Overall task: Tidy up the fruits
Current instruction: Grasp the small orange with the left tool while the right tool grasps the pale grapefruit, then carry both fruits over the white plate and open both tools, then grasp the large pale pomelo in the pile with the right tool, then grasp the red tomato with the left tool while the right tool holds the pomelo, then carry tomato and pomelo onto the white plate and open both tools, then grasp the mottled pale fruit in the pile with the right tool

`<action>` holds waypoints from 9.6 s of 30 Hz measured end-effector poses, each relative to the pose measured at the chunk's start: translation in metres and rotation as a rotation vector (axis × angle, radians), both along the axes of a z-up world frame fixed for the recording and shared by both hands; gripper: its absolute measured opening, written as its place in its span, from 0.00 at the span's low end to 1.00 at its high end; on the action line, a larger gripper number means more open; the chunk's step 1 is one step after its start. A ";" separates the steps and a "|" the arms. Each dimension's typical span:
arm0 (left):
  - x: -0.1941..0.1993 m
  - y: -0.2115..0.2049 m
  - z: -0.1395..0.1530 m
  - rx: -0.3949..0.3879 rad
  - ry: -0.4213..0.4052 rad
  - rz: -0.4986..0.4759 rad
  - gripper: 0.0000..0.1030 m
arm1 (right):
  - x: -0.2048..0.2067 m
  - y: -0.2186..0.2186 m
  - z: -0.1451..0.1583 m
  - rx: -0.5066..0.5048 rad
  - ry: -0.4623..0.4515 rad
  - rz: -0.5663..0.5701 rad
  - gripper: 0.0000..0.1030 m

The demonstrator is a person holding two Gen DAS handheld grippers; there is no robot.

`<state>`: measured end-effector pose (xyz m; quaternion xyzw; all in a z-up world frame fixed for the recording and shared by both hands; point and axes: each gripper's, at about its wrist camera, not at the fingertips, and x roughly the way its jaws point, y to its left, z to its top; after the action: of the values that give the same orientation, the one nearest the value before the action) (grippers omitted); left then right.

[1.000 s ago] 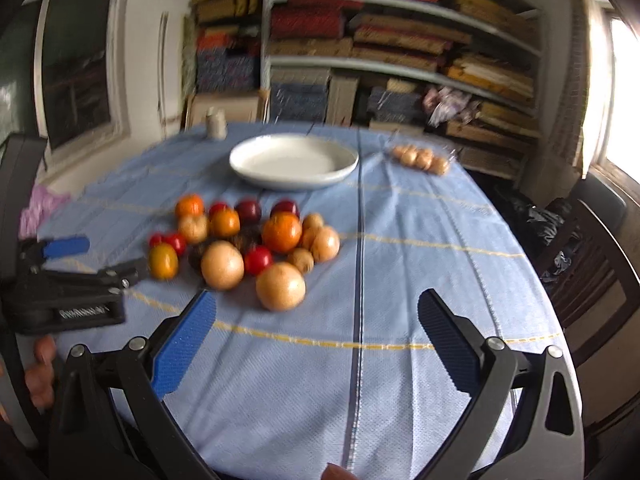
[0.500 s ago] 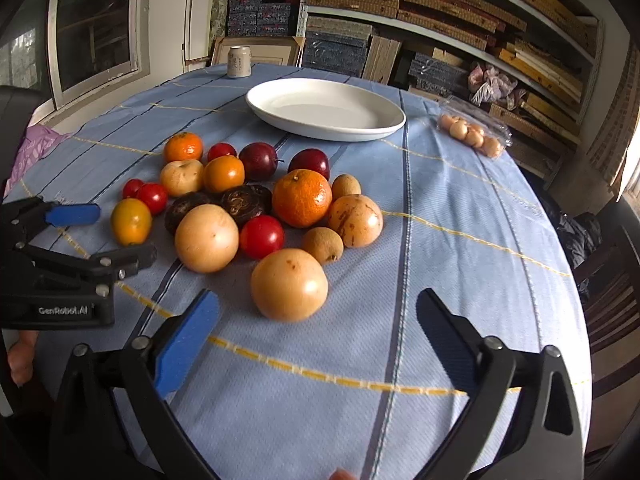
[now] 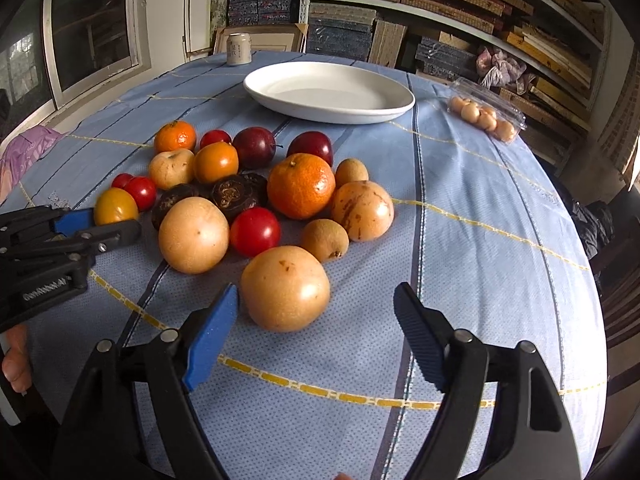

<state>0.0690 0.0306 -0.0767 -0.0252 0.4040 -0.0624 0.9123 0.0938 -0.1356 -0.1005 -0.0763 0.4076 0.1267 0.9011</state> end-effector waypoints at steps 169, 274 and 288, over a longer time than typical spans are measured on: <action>0.020 0.034 0.009 0.024 -0.004 0.009 0.23 | -0.015 0.005 0.035 0.220 -0.047 0.110 0.42; 0.031 0.019 0.035 0.073 -0.054 -0.028 0.94 | 0.088 -0.036 -0.003 0.223 0.053 0.066 0.42; 0.092 0.040 0.027 0.098 -0.023 0.171 0.94 | 0.069 -0.046 0.016 0.317 -0.067 0.116 0.42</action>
<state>0.1611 0.0708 -0.0496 -0.0142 0.3924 0.0353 0.9190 0.1625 -0.1818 -0.0844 0.0391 0.3473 0.2385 0.9061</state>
